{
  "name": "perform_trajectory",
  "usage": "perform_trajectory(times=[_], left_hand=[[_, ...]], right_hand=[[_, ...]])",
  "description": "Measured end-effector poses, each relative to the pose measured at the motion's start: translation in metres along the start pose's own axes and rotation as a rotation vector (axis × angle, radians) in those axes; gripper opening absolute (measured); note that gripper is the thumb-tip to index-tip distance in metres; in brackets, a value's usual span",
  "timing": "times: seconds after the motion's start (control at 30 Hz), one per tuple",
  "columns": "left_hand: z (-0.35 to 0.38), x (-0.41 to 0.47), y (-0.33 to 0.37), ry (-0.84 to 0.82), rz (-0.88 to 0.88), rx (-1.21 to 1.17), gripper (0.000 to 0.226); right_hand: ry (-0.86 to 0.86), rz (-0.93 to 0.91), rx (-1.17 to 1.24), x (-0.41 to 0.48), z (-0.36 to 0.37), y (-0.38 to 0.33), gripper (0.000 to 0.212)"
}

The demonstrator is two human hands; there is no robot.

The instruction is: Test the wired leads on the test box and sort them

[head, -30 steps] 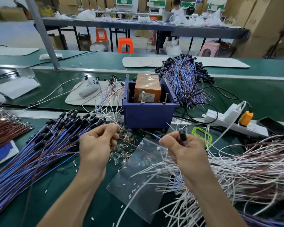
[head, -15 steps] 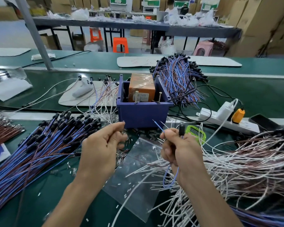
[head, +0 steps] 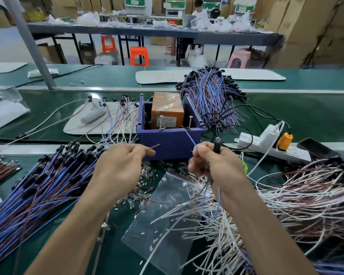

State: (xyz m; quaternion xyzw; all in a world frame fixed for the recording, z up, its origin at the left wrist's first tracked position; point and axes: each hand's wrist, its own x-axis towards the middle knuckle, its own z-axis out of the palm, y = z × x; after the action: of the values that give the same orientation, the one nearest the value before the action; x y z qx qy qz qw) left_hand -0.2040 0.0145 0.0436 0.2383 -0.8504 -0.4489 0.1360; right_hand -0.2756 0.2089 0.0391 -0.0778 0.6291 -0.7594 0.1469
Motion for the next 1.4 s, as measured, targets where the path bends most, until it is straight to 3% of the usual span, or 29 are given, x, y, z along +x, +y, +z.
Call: perform_trajectory(times=[0.17, 0.27, 0.4, 0.73, 0.87, 1.07, 1.4], left_hand=[[0.004, 0.006, 0.010, -0.094, 0.051, -0.092, 0.029], [0.009, 0.004, 0.012, -0.002, 0.071, -0.109, 0.014], [0.014, 0.005, 0.011, 0.161, 0.163, -0.100, 0.017], [0.009, 0.021, 0.015, 0.355, 0.365, 0.208, 0.013], [0.010, 0.026, 0.016, 0.382, 0.368, 0.165, 0.011], [0.013, 0.031, 0.012, 0.435, 0.310, 0.130, 0.014], [0.014, 0.032, 0.011, 0.445, 0.292, 0.101, 0.016]], right_hand=[[0.032, 0.022, 0.051, 0.010, -0.003, 0.005, 0.025], [0.080, 0.009, 0.044, 0.011, -0.004, 0.010, 0.024], [0.085, -0.006, 0.046, 0.012, -0.003, 0.015, 0.024], [0.063, -0.100, -0.078, 0.015, -0.007, 0.023, 0.021], [0.066, -0.138, -0.140, 0.017, -0.007, 0.027, 0.031], [0.067, -0.148, -0.165, 0.020, -0.011, 0.030, 0.021], [0.044, -0.178, -0.185, 0.018, -0.011, 0.026, 0.021]])
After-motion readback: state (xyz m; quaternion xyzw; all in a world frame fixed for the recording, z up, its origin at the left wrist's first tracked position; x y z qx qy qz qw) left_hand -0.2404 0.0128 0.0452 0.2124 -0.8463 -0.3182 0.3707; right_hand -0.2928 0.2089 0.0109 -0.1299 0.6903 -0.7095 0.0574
